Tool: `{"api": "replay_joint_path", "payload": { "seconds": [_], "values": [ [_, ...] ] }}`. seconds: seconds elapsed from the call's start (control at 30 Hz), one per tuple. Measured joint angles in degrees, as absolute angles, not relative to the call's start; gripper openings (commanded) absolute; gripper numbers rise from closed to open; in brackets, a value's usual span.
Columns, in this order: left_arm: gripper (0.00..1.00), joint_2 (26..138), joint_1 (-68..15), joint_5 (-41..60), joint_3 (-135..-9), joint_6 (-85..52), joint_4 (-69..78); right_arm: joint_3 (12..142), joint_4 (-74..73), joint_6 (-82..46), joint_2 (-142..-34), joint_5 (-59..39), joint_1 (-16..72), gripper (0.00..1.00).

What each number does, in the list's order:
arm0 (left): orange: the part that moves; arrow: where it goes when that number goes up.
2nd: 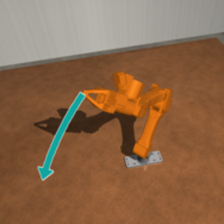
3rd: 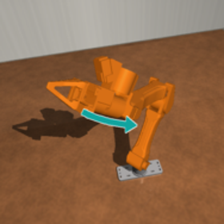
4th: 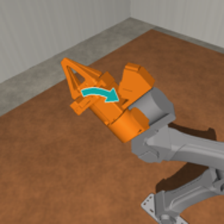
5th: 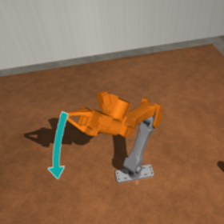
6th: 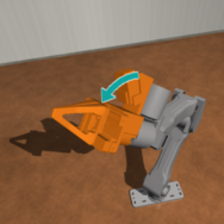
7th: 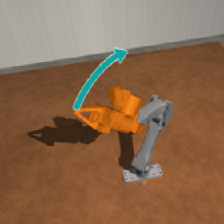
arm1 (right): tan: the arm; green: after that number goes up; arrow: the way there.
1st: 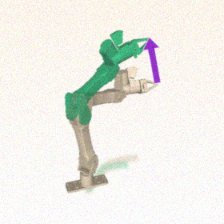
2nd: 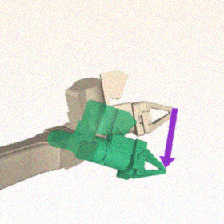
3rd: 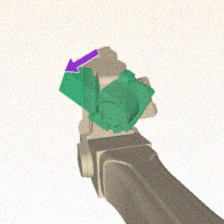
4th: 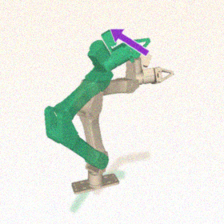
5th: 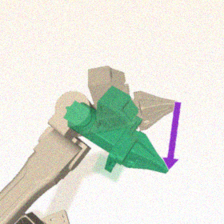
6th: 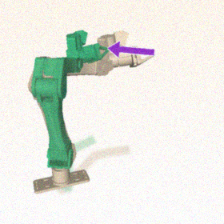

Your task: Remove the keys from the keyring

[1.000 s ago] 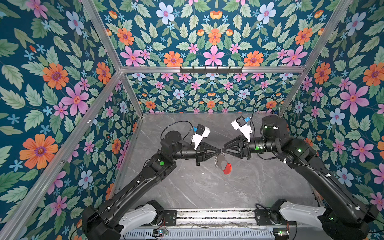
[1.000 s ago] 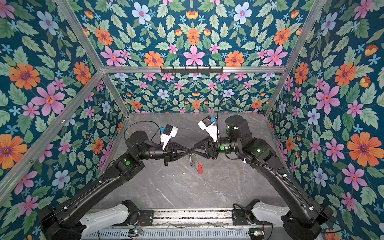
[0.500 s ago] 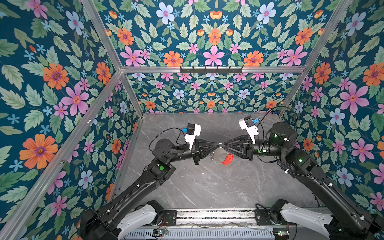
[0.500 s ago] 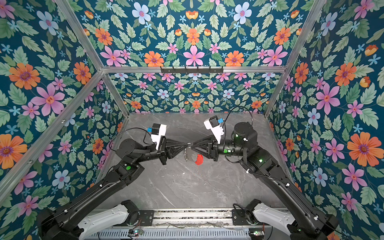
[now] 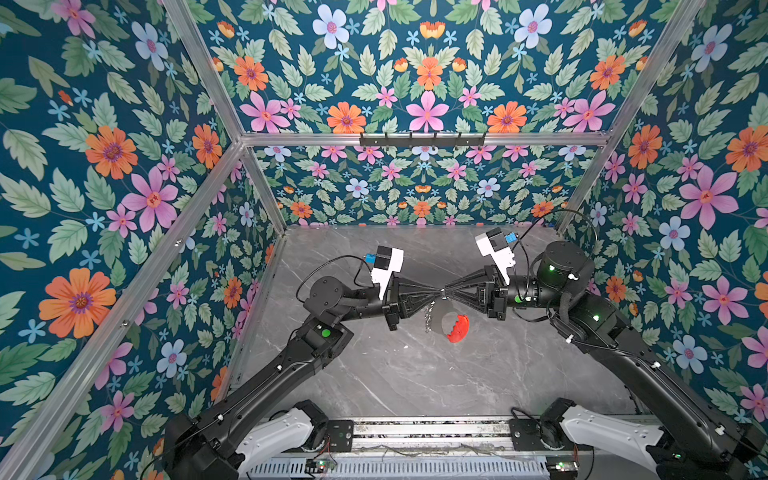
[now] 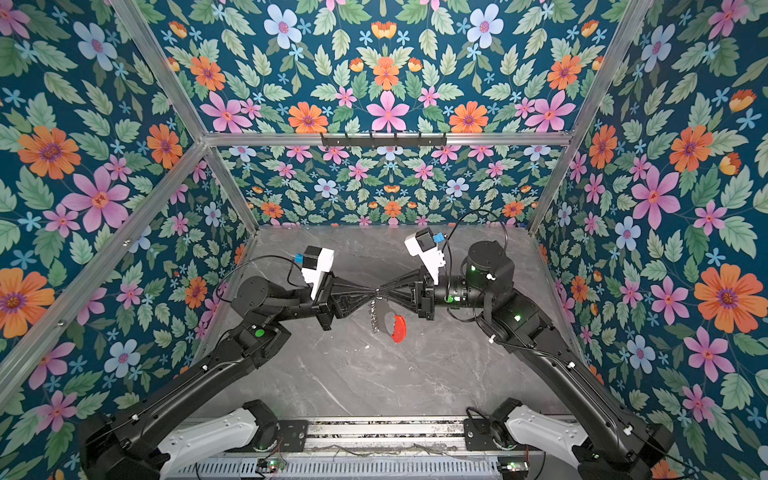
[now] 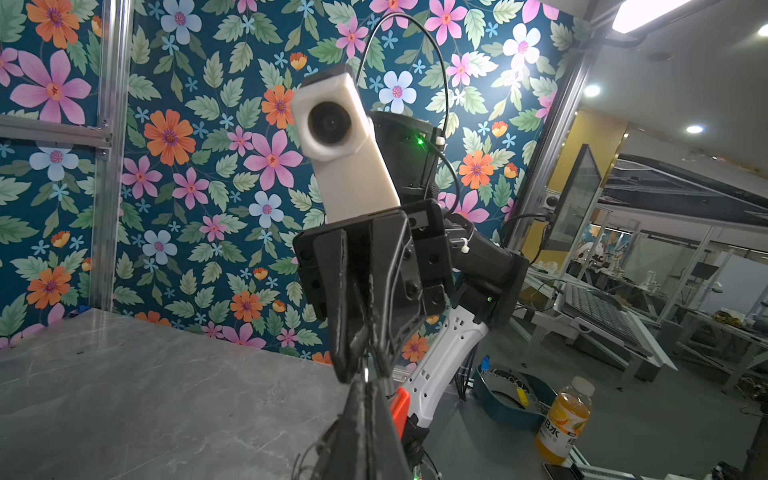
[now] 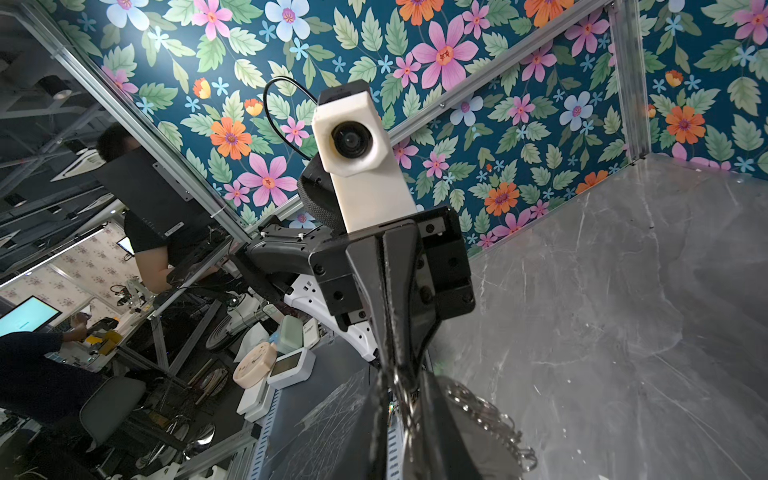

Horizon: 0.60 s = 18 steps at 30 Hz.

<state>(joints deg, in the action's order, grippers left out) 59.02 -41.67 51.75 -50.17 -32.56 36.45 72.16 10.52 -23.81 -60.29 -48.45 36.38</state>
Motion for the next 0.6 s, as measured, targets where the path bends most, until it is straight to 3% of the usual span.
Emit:
{"api": "replay_joint_path", "payload": {
  "seconds": [0.13,0.37,0.43,0.5,0.6],
  "values": [
    [0.0,59.24,-41.65,51.92,-50.39,-32.77,36.58,72.6,10.76,-23.68,-60.36,-49.34,36.36,0.0],
    [0.0,59.35,-41.67,51.99,-51.55,-32.77,35.38,74.87,13.98,-22.28,-60.82,-49.04,36.38,0.0],
    [0.15,59.37,-41.65,51.94,-52.75,-32.27,32.84,76.66,16.58,-21.61,-61.45,-48.58,36.38,0.0],
    [0.23,59.4,-41.6,51.86,-54.33,-30.76,29.43,78.81,19.94,-20.32,-62.08,-47.46,36.4,0.0],
    [0.29,59.05,-41.54,51.62,-56.4,-28.29,23.64,82.91,27.62,-17.67,-63.24,-45.87,36.36,0.0]
  ]
}}
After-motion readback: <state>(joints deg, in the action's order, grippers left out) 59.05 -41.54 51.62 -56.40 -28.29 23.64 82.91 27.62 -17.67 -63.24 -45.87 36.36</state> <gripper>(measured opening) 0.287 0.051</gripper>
